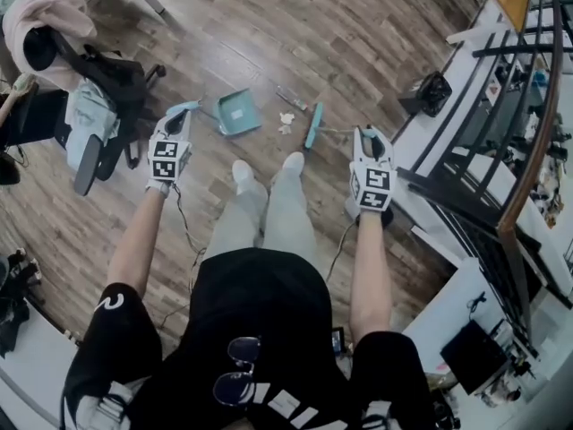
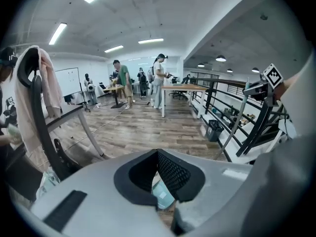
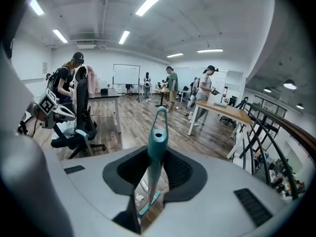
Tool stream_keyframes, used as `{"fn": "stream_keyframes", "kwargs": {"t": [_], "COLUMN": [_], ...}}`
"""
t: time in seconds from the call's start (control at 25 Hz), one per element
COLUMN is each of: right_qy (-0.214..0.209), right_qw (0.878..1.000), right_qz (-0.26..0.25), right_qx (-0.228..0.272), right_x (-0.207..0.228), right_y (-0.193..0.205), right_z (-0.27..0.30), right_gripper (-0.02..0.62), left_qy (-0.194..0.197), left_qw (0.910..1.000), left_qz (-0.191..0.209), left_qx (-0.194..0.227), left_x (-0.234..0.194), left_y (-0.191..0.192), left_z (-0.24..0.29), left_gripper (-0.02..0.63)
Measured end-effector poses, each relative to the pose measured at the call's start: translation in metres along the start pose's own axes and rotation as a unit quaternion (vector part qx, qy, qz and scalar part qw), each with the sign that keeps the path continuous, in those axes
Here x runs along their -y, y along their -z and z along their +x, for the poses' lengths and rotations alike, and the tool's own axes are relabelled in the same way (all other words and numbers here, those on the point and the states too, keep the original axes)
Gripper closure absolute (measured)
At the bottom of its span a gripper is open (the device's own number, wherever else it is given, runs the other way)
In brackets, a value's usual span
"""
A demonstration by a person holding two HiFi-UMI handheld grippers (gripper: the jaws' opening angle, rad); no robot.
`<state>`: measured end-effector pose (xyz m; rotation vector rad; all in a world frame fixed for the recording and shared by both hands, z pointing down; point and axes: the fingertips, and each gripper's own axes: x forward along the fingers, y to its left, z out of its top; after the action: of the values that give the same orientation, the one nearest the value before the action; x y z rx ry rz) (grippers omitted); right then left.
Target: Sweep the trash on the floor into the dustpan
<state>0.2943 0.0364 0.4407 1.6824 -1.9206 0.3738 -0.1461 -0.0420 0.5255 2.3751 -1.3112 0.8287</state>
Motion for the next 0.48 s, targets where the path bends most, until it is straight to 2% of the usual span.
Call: {"fn": "stream_keyframes", "kwargs": {"t": [0.36, 0.48], "right_qy": [0.004, 0.001], "right_qw": [1.0, 0.999], "right_qz": [-0.023, -0.035], "right_qx": [0.007, 0.006], "right_x": [0.004, 0.002], "right_y": [0.007, 0.014], "right_z": [0.035, 0.05], "right_gripper": [0.506, 0.506], "left_qy": [0.002, -0.001], "left_qw": [0.9989, 0.9985], "left_qz": [0.026, 0.03], "left_qx": [-0.039, -0.046], "left_x": [-0.02, -0.025], "left_y": [0.046, 0.056], "left_z": [0.044, 0.055], "left_gripper": [0.607, 0.578]}}
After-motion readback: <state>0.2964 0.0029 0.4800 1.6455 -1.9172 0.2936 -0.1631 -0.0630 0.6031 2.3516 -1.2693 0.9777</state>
